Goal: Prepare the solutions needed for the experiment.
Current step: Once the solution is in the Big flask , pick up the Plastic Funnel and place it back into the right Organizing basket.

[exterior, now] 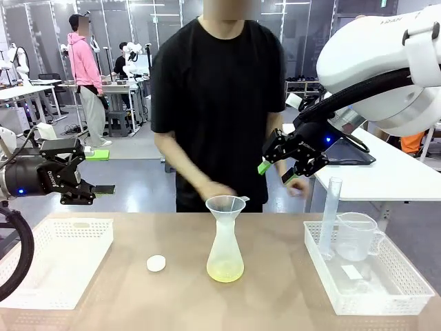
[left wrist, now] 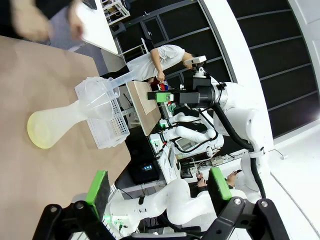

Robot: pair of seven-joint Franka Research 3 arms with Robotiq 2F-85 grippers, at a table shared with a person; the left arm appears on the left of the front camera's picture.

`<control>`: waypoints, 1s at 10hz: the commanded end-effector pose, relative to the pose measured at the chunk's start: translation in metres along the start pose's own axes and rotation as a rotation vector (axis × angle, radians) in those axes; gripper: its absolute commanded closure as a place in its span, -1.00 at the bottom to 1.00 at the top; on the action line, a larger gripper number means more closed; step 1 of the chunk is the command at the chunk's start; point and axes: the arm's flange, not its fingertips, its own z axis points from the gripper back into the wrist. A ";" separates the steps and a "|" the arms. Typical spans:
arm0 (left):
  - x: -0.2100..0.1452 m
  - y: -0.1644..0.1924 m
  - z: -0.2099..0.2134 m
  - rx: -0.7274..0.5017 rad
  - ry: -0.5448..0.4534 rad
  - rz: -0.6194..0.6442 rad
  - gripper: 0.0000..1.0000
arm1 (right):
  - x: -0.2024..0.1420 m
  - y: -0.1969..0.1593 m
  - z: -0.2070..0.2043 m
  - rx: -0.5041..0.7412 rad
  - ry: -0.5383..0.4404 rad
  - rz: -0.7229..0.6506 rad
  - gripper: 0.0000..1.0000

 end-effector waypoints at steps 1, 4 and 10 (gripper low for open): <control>0.000 -0.002 -0.003 -0.003 0.000 0.005 -1.00 | 0.001 -0.002 0.000 0.001 0.003 0.024 -0.37; 0.000 -0.002 -0.003 -0.003 0.000 0.005 -1.00 | 0.003 0.011 -0.006 -0.038 -0.006 -0.039 -0.37; 0.000 -0.002 -0.003 -0.003 0.000 0.005 -1.00 | 0.040 0.056 -0.051 -0.242 0.199 -0.167 -0.37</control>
